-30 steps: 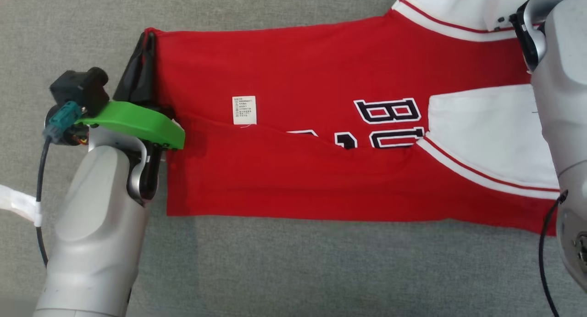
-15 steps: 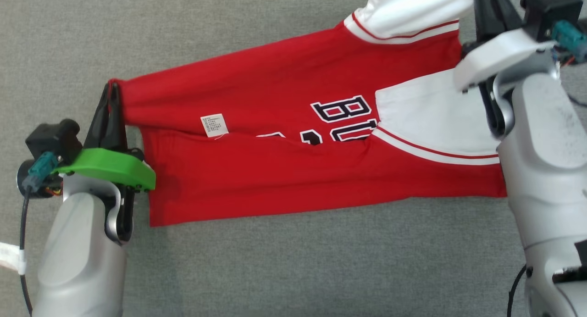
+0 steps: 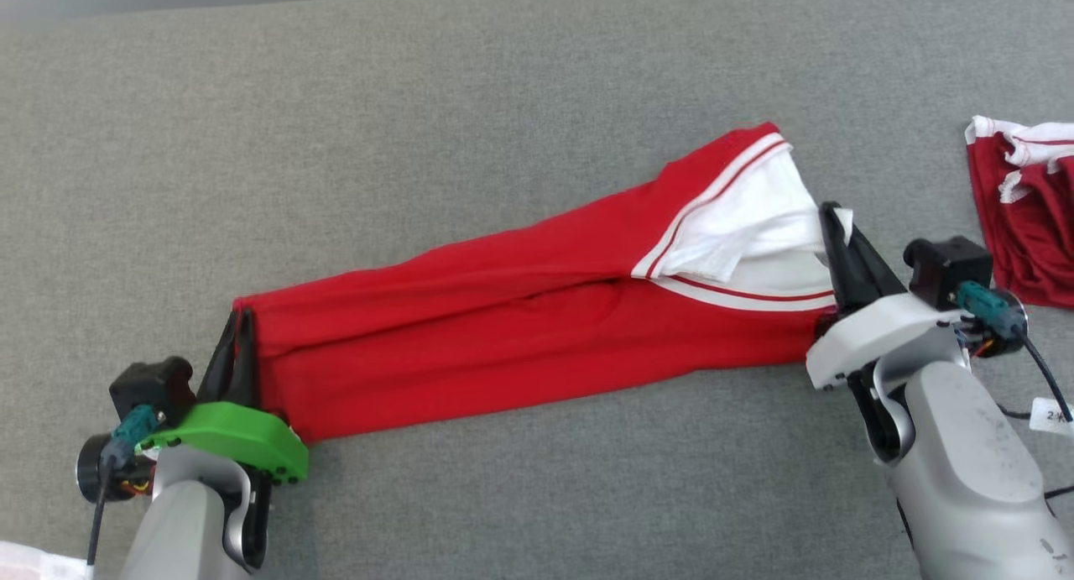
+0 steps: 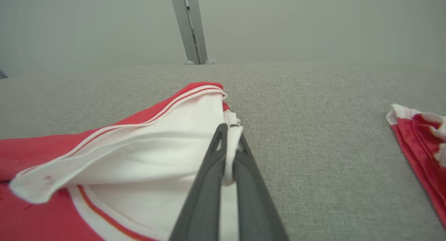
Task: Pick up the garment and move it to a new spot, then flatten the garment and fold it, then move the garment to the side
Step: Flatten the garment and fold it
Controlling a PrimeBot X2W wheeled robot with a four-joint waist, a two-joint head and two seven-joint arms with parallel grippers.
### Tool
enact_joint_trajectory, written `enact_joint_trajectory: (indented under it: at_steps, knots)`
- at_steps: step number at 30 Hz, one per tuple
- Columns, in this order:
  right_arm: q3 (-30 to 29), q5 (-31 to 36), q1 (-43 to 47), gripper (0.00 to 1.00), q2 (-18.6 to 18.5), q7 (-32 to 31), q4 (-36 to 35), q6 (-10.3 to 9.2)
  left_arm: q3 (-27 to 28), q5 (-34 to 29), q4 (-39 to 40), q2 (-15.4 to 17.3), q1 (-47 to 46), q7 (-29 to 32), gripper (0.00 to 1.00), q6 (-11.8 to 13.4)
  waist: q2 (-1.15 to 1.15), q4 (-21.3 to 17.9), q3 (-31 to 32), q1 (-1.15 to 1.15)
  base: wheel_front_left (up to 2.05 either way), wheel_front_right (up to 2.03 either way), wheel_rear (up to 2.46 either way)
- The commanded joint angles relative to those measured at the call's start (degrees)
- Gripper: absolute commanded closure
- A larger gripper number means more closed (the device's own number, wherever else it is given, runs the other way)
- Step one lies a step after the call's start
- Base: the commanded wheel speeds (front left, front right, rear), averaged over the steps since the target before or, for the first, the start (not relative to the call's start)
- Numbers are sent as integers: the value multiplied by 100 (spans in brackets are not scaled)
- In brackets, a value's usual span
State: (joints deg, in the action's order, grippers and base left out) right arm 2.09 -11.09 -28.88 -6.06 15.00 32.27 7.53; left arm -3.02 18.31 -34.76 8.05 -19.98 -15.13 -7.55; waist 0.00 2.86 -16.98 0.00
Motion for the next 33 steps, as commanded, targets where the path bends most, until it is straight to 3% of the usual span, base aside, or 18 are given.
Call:
enact_joint_trajectory:
  at_steps: [1,2,11,23,24,26,33]
  knots:
    - [-75,-79,178,18,18,22,72,-10,88,-55,-34,-26,178,2,0,12,0,-26,117,0,0,0,0]
    - [-94,-98,221,0,30,23,78,-10,133,-83,-16,-64,244,3,0,12,0,-12,137,0,0,0,0]
    - [-281,-81,151,0,-49,22,-54,-10,769,-376,601,-419,914,3,0,23,0,175,203,0,0,0,0]
    - [-177,80,-324,0,-30,-335,1936,-10,420,-286,757,-505,751,3,0,14,0,536,160,0,0,0,0]
    - [-166,73,-307,47,-1,-332,2093,-10,393,-270,751,-504,745,3,0,14,0,537,158,0,0,0,0]
    - [-121,7,-293,100,58,-306,2305,-10,351,-253,744,-506,744,3,0,13,0,509,165,0,0,0,0]
    - [-423,-93,-294,100,-104,-6,2200,-19,273,-330,805,-505,900,2,0,13,0,99,296,0,0,0,0]
